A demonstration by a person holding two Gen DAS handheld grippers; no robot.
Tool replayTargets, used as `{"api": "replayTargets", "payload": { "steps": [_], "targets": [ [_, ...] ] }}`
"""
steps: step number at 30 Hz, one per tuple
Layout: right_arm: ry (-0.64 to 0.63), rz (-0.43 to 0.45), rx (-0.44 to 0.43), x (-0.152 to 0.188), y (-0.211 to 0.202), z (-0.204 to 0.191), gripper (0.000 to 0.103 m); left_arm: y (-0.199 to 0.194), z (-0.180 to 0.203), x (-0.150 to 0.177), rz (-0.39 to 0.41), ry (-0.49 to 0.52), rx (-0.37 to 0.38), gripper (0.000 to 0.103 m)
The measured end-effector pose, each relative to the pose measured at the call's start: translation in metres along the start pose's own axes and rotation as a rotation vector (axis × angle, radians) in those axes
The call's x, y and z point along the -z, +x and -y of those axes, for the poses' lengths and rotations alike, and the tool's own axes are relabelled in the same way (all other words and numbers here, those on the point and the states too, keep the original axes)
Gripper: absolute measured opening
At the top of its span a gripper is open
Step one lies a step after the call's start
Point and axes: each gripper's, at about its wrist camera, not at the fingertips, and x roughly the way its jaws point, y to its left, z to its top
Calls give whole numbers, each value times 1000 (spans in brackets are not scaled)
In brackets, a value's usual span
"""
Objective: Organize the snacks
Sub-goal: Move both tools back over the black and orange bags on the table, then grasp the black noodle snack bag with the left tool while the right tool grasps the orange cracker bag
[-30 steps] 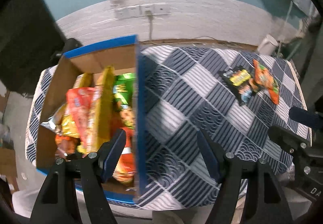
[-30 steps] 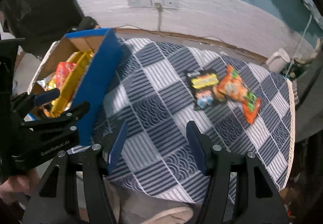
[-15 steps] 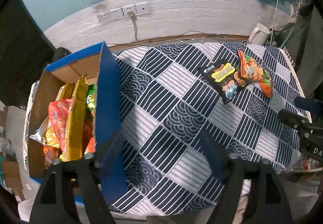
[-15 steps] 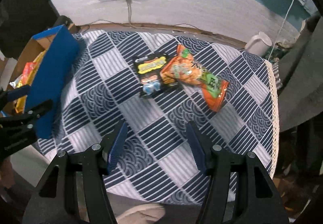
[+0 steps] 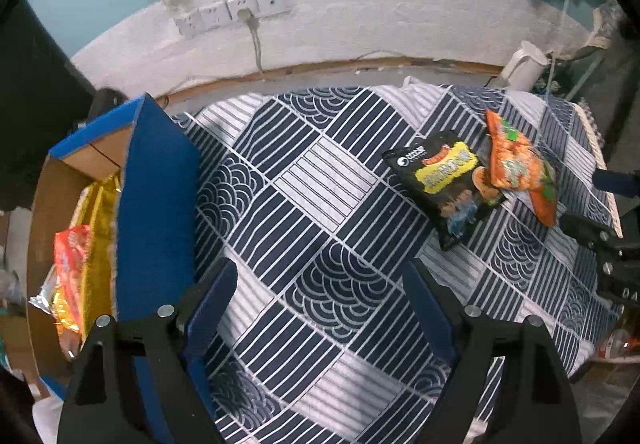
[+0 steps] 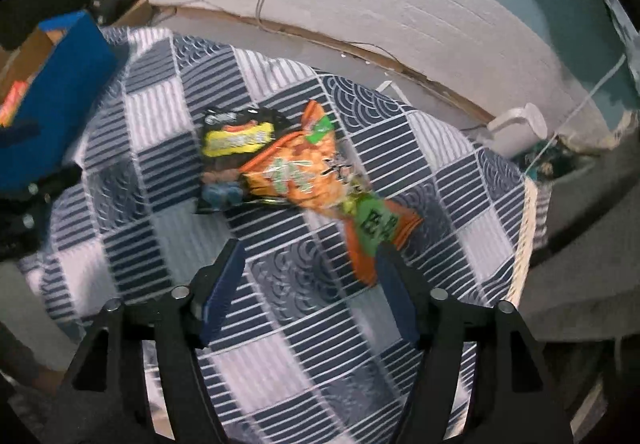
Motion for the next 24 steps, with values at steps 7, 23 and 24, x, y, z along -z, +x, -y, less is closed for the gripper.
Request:
{"api": "replayTargets", "payload": {
  "steps": [7, 23, 24],
  "targets": [
    [-135, -53, 42, -12, 30, 10, 68, 31, 15, -27, -33, 18, -23, 86],
    [-181, -97, 24, -34, 91, 20, 68, 82, 36, -54, -136, -31, 35, 86],
    [-159, -100, 13, -34, 92, 22, 66, 83, 37, -54, -137, -44, 41, 86]
  ]
}}
